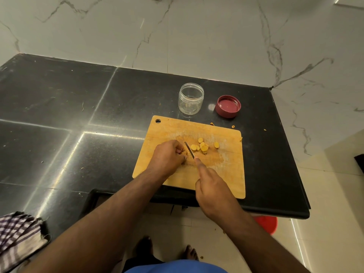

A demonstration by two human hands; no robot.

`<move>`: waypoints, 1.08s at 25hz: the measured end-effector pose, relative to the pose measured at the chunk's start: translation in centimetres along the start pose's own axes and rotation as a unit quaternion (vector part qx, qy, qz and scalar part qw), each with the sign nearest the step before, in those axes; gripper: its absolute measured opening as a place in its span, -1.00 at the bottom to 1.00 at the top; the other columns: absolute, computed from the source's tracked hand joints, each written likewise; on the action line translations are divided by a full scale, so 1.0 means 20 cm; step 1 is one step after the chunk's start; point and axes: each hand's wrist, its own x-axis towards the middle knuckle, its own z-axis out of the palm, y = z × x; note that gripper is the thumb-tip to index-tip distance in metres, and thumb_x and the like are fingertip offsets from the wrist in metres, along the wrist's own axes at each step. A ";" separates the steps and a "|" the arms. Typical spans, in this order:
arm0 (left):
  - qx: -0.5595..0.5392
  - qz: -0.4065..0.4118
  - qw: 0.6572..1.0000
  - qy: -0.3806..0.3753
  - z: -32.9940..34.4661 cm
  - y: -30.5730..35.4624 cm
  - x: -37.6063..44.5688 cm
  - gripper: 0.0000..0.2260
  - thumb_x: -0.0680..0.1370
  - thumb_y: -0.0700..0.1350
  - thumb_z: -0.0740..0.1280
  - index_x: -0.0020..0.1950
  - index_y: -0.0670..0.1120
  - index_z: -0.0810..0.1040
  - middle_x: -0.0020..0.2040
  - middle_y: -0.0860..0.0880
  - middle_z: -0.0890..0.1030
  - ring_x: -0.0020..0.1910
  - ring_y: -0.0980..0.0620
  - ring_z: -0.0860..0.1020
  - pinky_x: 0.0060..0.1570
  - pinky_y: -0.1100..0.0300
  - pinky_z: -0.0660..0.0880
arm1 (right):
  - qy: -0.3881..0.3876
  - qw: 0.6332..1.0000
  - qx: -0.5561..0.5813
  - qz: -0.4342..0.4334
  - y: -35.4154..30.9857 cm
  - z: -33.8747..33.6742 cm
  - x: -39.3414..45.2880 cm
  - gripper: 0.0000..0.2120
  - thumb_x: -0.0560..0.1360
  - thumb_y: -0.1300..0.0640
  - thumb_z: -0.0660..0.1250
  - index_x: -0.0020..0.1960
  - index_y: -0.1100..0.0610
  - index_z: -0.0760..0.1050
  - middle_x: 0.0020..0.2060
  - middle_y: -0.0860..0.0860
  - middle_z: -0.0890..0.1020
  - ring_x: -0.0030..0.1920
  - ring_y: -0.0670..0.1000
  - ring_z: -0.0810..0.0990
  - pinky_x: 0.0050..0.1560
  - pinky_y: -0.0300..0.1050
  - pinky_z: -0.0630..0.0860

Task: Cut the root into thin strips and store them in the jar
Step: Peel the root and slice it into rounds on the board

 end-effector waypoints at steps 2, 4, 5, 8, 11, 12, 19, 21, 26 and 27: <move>0.003 0.000 1.000 0.001 0.00 0.00 0.00 -0.80 0.52 -0.12 0.49 0.12 -0.05 0.62 -0.05 0.05 0.62 -0.05 0.08 0.57 -0.05 0.19 0.54 | -0.012 1.000 -0.016 0.005 -0.01 0.02 0.00 -0.45 0.67 0.10 0.03 0.61 -0.08 -0.07 0.12 -0.02 0.42 -0.08 -0.03 0.45 -0.06 -0.06 0.47; 0.011 0.002 1.000 -0.001 0.00 0.00 0.00 -0.85 0.52 -0.13 0.48 0.07 -0.06 0.63 -0.06 0.04 0.63 -0.05 0.06 0.57 -0.07 0.16 0.54 | -0.015 1.000 -0.026 0.004 -0.01 0.04 0.00 -0.45 0.66 0.11 0.03 0.61 -0.07 -0.06 0.13 0.01 0.43 -0.09 0.01 0.46 -0.06 -0.01 0.48; 0.014 0.003 1.000 -0.002 0.00 0.00 0.00 -0.86 0.51 -0.13 0.48 0.05 -0.06 0.63 -0.07 0.04 0.63 -0.06 0.06 0.57 -0.08 0.15 0.54 | -0.015 1.000 -0.027 0.003 -0.01 0.05 0.00 -0.45 0.66 0.12 0.03 0.61 -0.06 -0.05 0.12 0.01 0.43 -0.10 0.01 0.46 -0.08 -0.01 0.48; 0.012 -0.001 1.000 -0.005 0.00 0.00 0.01 -0.88 0.51 -0.12 0.48 0.02 -0.03 0.63 -0.10 0.06 0.63 -0.09 0.09 0.57 -0.16 0.21 0.51 | -0.019 0.999 -0.036 0.000 -0.01 0.06 0.00 -0.44 0.66 0.14 0.02 0.61 -0.05 -0.06 0.07 0.02 0.42 -0.15 0.02 0.46 -0.13 -0.01 0.47; 0.012 -0.003 1.000 -0.007 0.00 0.00 0.01 -0.90 0.52 -0.13 0.47 0.01 -0.02 0.63 -0.12 0.06 0.63 -0.12 0.11 0.56 -0.21 0.25 0.49 | -0.031 0.997 -0.070 0.001 -0.02 0.06 0.01 -0.39 0.63 0.20 0.04 0.61 -0.03 -0.10 0.09 0.05 0.41 -0.18 0.04 0.48 -0.20 -0.03 0.46; 0.014 -0.002 1.000 -0.006 0.00 0.00 0.01 -0.92 0.52 -0.13 0.46 -0.01 -0.02 0.62 -0.13 0.06 0.63 -0.14 0.13 0.55 -0.26 0.28 0.46 | -0.034 0.996 -0.086 0.001 -0.03 0.06 0.01 -0.37 0.62 0.21 0.06 0.61 -0.02 -0.11 0.12 0.07 0.41 -0.18 0.04 0.49 -0.23 -0.05 0.45; 0.034 0.009 0.999 0.000 0.00 0.01 0.01 -0.97 0.53 -0.15 0.42 -0.05 -0.06 0.62 -0.18 0.03 0.61 -0.22 0.10 0.52 -0.38 0.30 0.33 | -0.052 0.983 -0.174 0.006 -0.08 0.06 0.01 -0.30 0.60 0.25 0.11 0.61 0.08 -0.19 0.24 0.15 0.36 -0.13 0.09 0.50 -0.23 -0.08 0.37; 0.033 0.011 0.999 -0.003 0.00 0.01 0.01 -0.96 0.54 -0.15 0.41 -0.03 -0.05 0.63 -0.16 0.03 0.63 -0.20 0.11 0.54 -0.37 0.31 0.34 | -0.056 0.981 -0.184 0.004 -0.10 0.07 0.01 -0.28 0.59 0.26 0.14 0.61 0.09 -0.19 0.24 0.16 0.37 -0.09 0.11 0.54 -0.22 -0.08 0.38; 0.029 0.007 1.000 -0.009 -0.01 0.01 0.02 -0.94 0.54 -0.17 0.41 -0.02 -0.03 0.62 -0.15 0.05 0.62 -0.18 0.11 0.54 -0.35 0.35 0.35 | -0.067 0.985 -0.158 0.010 -0.09 0.06 0.04 -0.29 0.58 0.25 0.14 0.61 0.06 -0.15 0.20 0.13 0.40 -0.10 0.09 0.52 -0.23 -0.09 0.40; 0.029 0.005 1.000 -0.012 -0.01 0.01 0.02 -0.94 0.53 -0.17 0.41 -0.02 -0.03 0.62 -0.17 0.07 0.60 -0.20 0.14 0.52 -0.36 0.36 0.33 | -0.068 0.987 -0.147 0.011 -0.09 0.05 0.05 -0.30 0.58 0.24 0.12 0.61 0.04 -0.15 0.18 0.12 0.41 -0.11 0.07 0.51 -0.23 -0.09 0.42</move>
